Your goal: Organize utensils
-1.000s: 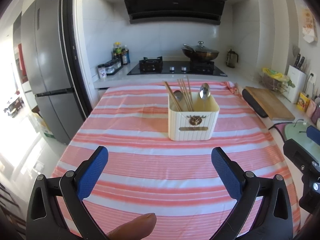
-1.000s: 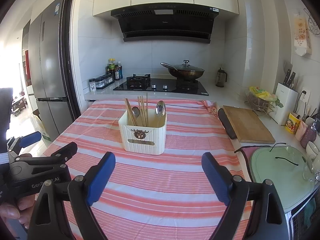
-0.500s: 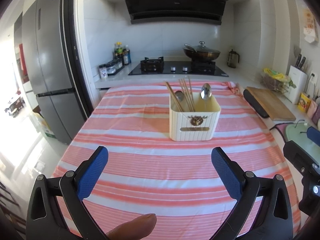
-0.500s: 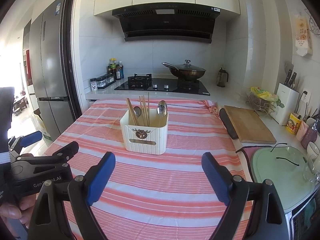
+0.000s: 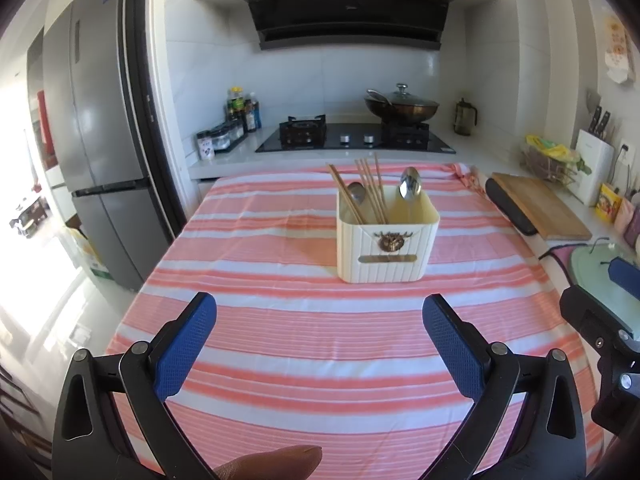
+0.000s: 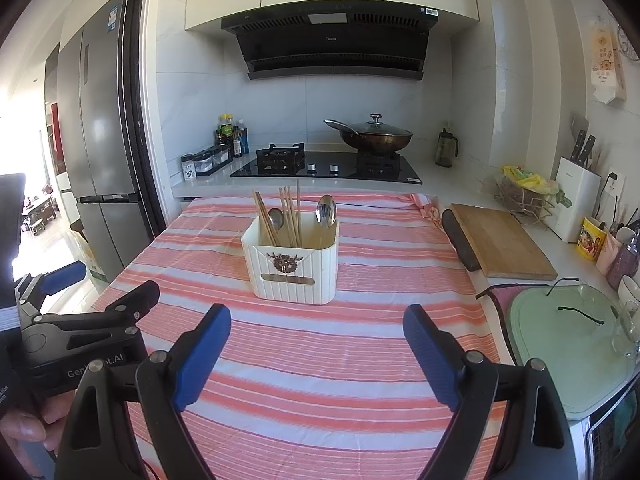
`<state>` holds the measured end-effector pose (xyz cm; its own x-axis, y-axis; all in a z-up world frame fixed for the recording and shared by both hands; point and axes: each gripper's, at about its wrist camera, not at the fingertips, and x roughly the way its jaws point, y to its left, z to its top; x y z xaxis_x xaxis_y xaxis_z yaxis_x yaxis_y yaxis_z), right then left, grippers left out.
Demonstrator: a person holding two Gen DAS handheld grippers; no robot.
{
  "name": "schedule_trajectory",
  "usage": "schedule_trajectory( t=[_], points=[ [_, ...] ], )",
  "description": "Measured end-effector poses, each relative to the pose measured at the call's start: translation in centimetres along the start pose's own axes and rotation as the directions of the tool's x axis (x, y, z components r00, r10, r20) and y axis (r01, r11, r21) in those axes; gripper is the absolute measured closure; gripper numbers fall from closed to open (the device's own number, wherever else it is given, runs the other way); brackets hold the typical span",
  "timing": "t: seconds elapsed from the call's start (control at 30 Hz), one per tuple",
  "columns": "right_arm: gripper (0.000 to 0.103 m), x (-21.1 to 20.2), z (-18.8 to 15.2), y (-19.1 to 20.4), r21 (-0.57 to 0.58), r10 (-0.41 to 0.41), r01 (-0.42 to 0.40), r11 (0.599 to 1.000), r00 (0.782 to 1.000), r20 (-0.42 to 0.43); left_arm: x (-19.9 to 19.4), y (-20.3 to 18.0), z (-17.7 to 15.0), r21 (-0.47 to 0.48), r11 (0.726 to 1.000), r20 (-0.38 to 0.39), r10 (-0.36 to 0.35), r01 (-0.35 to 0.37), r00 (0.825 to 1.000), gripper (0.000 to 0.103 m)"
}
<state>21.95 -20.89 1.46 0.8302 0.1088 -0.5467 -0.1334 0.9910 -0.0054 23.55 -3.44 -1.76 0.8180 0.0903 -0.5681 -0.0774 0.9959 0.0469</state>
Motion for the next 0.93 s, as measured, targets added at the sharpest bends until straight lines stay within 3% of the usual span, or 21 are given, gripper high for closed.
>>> schedule_trajectory(
  t=[0.93],
  points=[
    [0.013, 0.66, -0.96, -0.34, 0.006, -0.002, 0.002, 1.0, 1.0, -0.024, -0.67, 0.09, -0.32, 0.001, 1.0, 0.016, -0.026, 0.026, 1.0, 0.0]
  ],
)
